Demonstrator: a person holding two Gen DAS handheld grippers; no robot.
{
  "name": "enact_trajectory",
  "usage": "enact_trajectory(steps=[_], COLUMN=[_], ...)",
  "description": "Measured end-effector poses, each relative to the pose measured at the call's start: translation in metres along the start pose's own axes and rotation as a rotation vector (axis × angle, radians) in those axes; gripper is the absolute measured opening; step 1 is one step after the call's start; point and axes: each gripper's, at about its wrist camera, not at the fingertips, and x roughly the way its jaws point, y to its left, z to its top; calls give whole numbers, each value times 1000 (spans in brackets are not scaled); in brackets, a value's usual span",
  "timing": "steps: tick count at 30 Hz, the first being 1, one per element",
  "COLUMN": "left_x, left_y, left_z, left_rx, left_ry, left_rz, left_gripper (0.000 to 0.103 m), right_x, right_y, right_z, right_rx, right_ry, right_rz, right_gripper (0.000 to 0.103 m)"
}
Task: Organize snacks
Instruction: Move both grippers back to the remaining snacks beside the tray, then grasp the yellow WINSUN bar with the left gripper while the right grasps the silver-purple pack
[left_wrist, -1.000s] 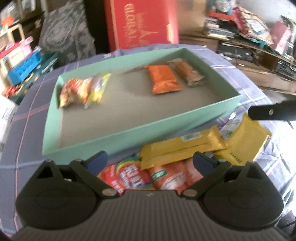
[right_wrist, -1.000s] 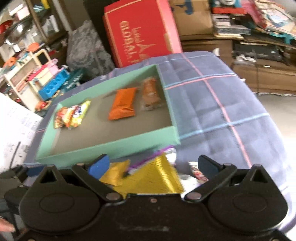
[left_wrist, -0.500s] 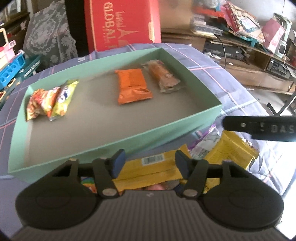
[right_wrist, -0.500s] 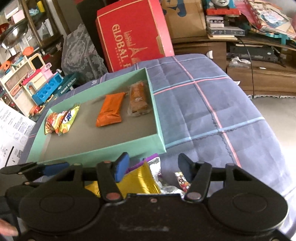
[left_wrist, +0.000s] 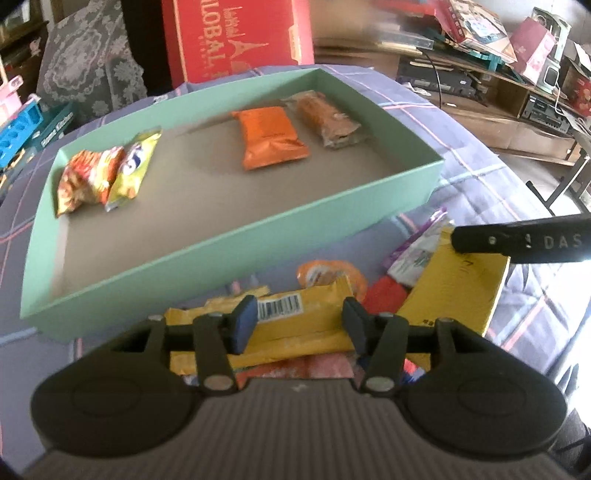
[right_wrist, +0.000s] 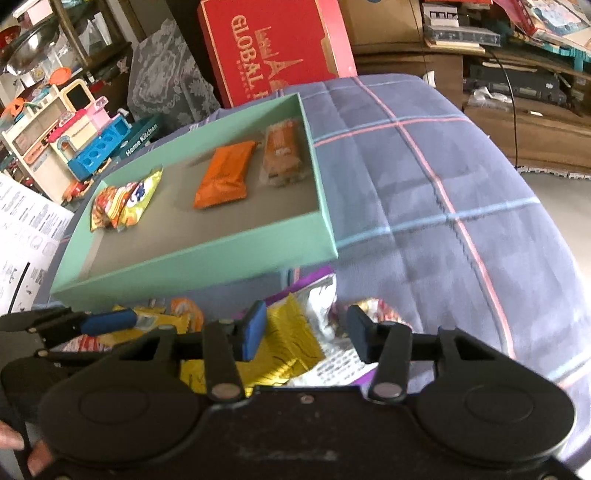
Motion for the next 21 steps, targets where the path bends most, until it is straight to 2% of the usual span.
enact_trajectory(steps=[2,5,7,10,18,20,21], left_x=[-7,-22,-31,-40,-27,-20,-16], left_y=[1,-3,-9,-22,-67,-79,-83], left_z=[-4,-7,-7,-4,-6,-11,-13], left_rx=[-2,18,42,91,188,234,253], left_ry=[-11,-51,-81,-100,-35,-14,-7], left_rz=[-11,-79,-113,-165,-244,-239,-230], left_gripper=[51,55,65,67,71,71,71], right_x=[-4,-8,-11,-19,-33,-33,-34], right_y=[1,3,2,-5,-20,-24,-25], right_z=[-5,-10,-9,-7,-12,-15,-17], right_rx=[12,32,46,79,110,127,134], right_ry=[7,21,17,-6,-40,-33,-35], right_rz=[10,38,48,52,54,59,55], right_gripper=[48,48,48,50,60,71,73])
